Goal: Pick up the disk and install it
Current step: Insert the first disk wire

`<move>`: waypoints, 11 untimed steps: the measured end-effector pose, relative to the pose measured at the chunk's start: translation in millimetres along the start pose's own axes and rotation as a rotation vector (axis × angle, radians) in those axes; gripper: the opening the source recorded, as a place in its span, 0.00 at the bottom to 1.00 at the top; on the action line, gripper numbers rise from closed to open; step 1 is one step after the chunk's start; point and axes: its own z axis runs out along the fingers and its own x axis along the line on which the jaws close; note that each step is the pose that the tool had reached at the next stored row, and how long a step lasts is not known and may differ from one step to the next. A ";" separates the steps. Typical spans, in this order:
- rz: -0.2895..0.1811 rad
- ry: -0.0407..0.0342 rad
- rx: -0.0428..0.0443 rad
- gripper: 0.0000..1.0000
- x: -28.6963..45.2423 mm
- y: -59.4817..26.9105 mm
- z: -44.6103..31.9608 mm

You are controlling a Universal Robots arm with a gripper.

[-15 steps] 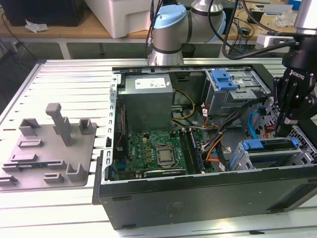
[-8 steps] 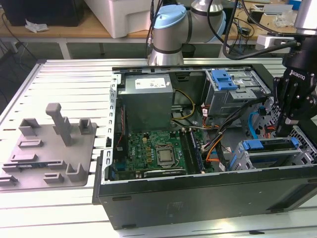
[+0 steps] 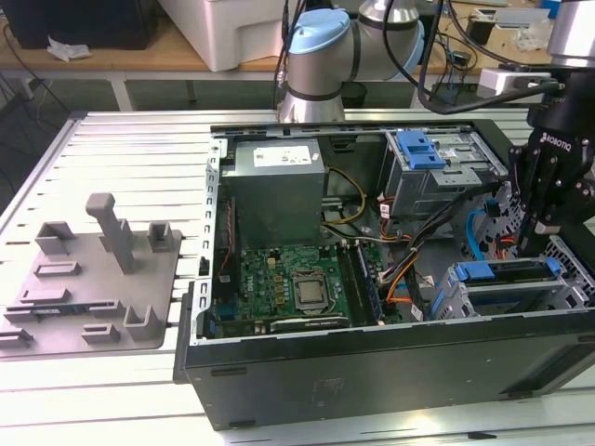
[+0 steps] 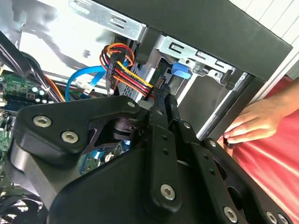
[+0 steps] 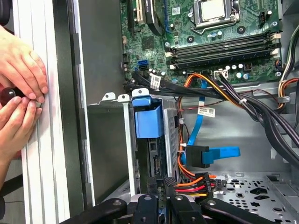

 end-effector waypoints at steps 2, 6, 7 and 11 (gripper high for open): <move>-0.014 -0.0003 0.0045 0.16 -0.2 1.2 0.7; -0.020 -0.0002 0.0066 0.16 -0.1 3.4 1.1; -0.020 -0.0002 0.0067 0.16 -0.2 3.4 1.1; -0.021 -0.0002 0.0070 0.16 -0.2 3.5 1.1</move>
